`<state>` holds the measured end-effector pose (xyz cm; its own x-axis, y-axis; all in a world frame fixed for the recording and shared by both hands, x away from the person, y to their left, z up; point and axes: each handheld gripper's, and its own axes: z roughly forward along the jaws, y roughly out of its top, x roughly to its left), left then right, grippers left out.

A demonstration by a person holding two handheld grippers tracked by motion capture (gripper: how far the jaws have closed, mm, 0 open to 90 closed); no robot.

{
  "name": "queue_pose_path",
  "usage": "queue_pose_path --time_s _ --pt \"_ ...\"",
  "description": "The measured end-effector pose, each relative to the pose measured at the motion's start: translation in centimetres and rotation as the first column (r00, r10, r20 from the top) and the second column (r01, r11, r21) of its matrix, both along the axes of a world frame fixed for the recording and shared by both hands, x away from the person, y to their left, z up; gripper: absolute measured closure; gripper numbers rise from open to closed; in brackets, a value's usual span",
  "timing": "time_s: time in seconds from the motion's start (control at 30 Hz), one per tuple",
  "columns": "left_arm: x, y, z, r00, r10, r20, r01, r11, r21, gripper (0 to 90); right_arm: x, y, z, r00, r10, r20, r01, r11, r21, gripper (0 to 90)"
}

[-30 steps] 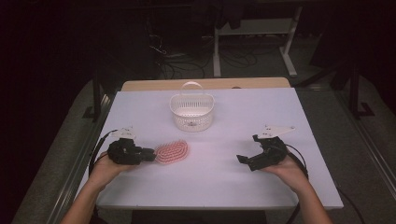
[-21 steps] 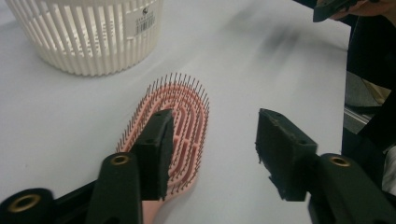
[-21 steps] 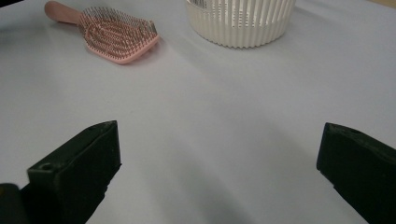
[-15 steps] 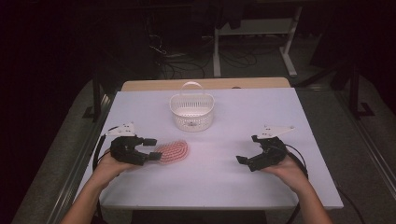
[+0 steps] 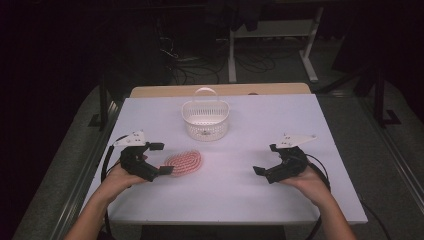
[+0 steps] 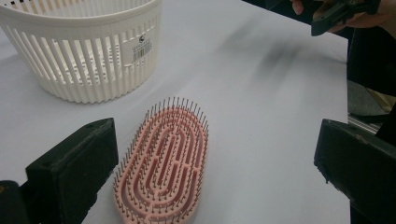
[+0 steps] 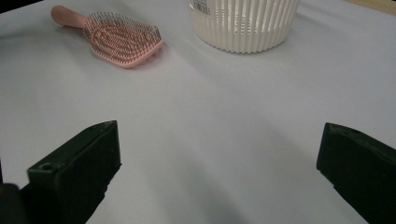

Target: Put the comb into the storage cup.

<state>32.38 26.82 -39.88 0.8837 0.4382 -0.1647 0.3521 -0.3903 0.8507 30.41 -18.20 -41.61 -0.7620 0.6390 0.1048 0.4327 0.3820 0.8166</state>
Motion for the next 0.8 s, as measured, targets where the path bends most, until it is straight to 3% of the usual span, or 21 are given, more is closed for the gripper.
queue_pose_path --time_s 0.47,0.8 --pt "0.1 0.1 0.1 0.9999 0.013 -0.01 -0.013 0.9999 0.008 0.1 0.0 0.0 0.0 1.0 0.003 0.001 -0.003 1.0 -0.003 0.0" --pt "0.7 -0.1 1.0 0.9999 0.001 -0.01 -0.001 0.9999 0.016 0.4 0.1 -0.2 0.2 1.0 -0.006 0.005 0.006 1.0 0.011 0.0"
